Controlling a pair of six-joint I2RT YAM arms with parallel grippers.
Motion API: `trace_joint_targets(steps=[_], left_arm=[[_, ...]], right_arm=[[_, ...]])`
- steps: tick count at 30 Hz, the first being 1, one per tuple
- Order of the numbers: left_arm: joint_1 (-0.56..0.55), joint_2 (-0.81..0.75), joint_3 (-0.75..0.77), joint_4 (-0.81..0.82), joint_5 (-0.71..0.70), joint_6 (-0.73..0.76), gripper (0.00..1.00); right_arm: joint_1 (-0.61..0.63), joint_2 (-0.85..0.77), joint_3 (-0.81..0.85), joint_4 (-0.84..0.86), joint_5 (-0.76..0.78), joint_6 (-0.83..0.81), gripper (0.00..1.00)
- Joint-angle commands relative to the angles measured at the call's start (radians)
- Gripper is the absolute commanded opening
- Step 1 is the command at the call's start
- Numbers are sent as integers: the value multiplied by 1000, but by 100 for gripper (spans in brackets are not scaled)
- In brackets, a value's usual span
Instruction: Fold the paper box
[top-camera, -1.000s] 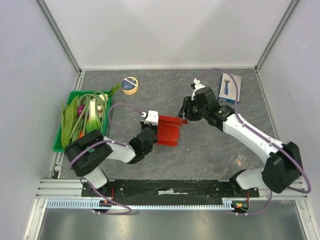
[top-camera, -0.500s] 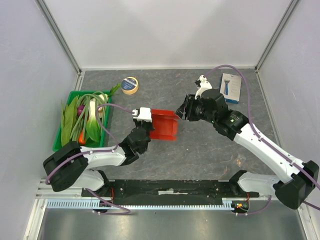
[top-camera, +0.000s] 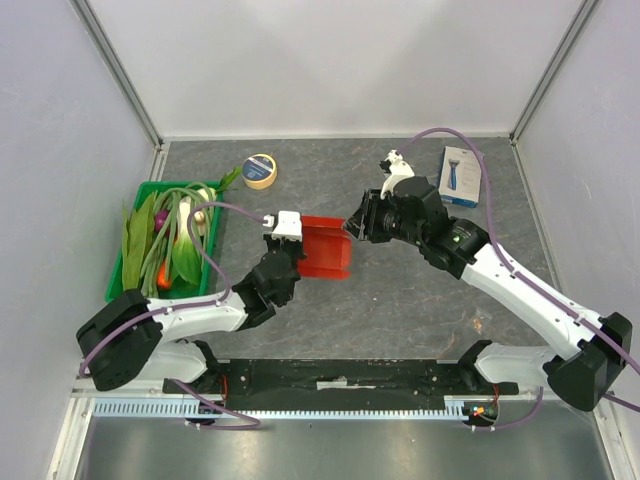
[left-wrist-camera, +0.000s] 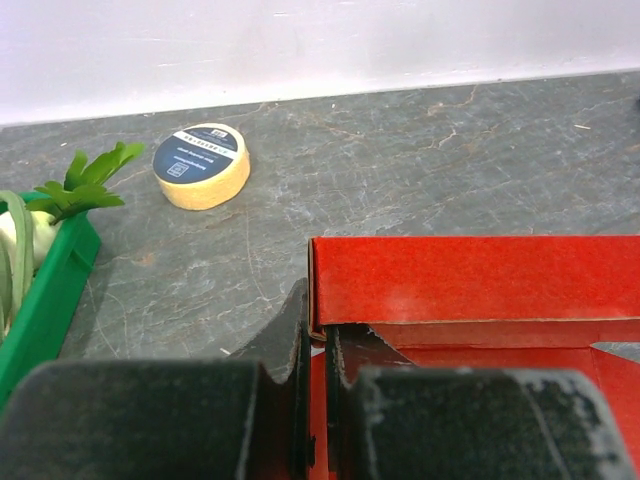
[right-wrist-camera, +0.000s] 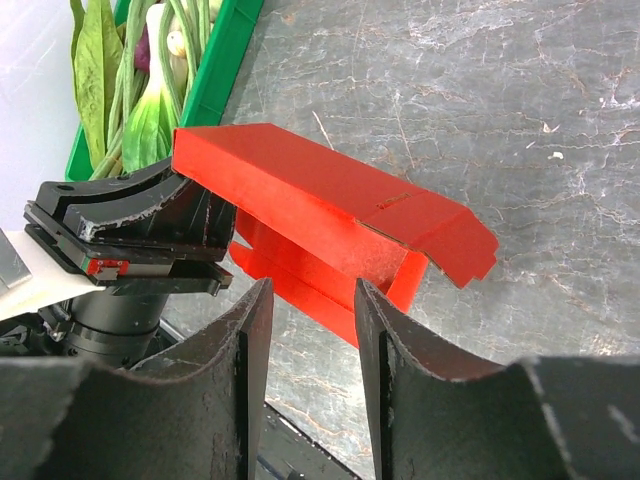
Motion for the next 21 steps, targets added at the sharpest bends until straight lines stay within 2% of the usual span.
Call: trace_joint_targets(steps=[1,13,21], left_arm=[[-8,-34,50,-52,-52,-30,2],[-8,-109,71,-213,-4,-208,2],[-8,-122,73,-234,17,-230,2]], right_arm=[[9,-8,-10,48,28,-9,45],[9,-3,-70,100,64,11,46],[10,-14,-61,134,12,31,48]])
